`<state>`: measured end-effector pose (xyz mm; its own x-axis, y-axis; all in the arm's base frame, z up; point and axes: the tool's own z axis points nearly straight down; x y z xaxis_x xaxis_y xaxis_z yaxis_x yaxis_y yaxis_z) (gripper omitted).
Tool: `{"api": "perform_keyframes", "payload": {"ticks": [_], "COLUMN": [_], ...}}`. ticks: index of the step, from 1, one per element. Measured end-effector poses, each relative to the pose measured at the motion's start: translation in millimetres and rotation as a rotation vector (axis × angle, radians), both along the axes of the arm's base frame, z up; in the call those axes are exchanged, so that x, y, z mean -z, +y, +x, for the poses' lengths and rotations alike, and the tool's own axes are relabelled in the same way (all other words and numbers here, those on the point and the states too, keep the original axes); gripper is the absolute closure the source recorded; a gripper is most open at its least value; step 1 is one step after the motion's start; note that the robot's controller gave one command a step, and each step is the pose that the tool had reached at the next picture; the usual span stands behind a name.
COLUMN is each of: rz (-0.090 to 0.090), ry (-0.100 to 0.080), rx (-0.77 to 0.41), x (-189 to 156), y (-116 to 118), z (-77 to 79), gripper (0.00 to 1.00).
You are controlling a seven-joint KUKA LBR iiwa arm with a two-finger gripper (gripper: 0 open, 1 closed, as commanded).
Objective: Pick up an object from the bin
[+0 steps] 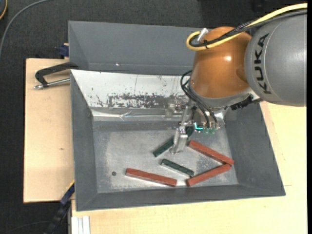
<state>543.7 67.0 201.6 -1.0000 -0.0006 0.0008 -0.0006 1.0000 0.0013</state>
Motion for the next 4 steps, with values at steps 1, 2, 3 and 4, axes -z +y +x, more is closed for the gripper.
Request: {"api": "perform_keyframes", "payload": {"ticks": [1, 2, 3, 4], "rz": [0.0, 0.001, -0.004, -0.002], "ry": [0.0, -0.008, -0.011, -0.016], "rx": [-0.255, -0.255, -0.778, -1.01], "x": [131, 128, 127, -24], "y": [-27, -27, 23, 59], "z": [-7.6, -5.1, -1.1, -13.9], "gripper": [0.0, 1.0, 1.0, 1.0]}}
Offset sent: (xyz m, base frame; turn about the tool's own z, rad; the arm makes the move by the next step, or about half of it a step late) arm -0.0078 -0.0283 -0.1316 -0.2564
